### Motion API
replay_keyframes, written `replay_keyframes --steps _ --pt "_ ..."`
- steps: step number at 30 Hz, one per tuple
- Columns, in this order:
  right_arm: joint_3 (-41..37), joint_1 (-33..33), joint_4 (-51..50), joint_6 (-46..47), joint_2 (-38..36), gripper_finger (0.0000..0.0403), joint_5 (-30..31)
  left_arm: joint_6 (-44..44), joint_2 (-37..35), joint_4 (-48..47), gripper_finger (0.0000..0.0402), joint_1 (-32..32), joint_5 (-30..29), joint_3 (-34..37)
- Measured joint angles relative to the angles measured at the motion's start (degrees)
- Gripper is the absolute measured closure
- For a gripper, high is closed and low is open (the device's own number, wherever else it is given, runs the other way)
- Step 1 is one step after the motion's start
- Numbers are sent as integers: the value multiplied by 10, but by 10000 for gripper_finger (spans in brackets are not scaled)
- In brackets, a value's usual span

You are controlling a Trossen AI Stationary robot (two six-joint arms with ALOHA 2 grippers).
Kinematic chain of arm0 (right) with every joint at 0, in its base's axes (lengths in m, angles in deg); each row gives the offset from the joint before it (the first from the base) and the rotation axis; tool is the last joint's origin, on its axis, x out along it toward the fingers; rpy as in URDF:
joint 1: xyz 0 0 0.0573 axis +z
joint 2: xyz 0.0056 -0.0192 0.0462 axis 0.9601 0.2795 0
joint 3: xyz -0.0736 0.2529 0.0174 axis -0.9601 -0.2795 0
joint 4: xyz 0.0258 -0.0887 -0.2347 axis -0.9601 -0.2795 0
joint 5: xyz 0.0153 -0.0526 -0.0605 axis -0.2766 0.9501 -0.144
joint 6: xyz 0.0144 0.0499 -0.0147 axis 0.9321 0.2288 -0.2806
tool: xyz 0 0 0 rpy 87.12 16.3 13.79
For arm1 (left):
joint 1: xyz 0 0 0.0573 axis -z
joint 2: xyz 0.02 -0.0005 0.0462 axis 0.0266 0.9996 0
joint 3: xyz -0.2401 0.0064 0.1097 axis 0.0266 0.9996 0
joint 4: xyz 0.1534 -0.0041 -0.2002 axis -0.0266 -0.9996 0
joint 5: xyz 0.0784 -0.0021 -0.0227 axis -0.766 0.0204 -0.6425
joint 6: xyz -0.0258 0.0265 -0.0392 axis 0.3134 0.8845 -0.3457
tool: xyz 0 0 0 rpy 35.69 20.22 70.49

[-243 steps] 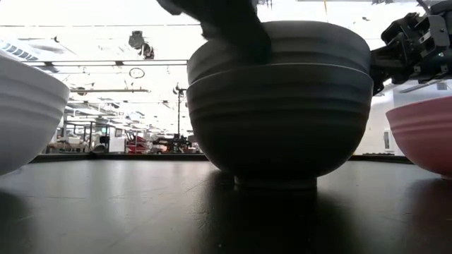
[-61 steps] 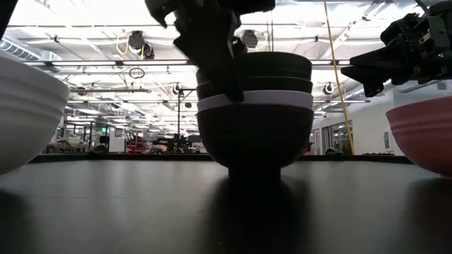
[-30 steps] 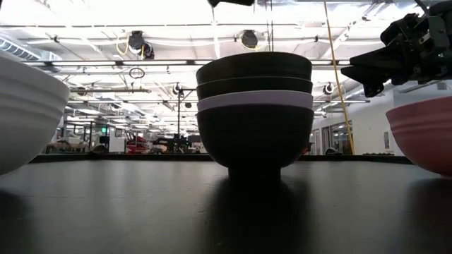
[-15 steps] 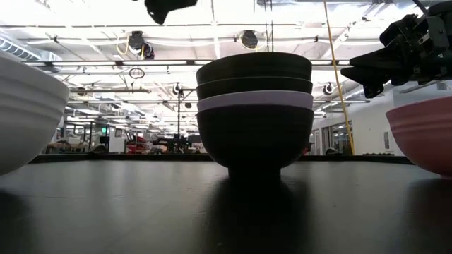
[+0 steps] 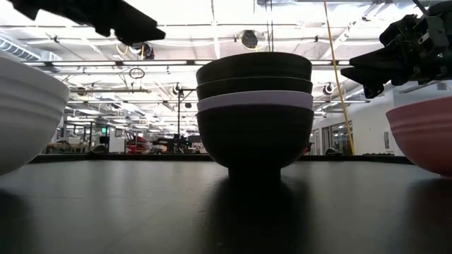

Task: Nest bowls inside each other
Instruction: Stack the pink bowl on top of the black bowl

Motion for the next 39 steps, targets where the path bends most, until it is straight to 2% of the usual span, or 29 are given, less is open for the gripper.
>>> replay_keyframes --steps 6,10,19,27,34,39 --pt "0 0 0 0 0 250 0 -3 -139 10 167 -19 17 74" --pt "0 0 0 -1 0 250 1 -42 -194 12 167 -18 1 116" --pt "0 0 0 -4 0 249 1 -35 -203 2 167 -1 -26 189" --pt "0 0 0 -17 0 249 1 0 -224 168 167 -3 -23 295" --pt "0 0 0 -17 0 249 2 13 -242 105 167 -3 -27 296" --pt "0 0 0 -17 1 249 3 3 -256 32 167 -3 -84 296"
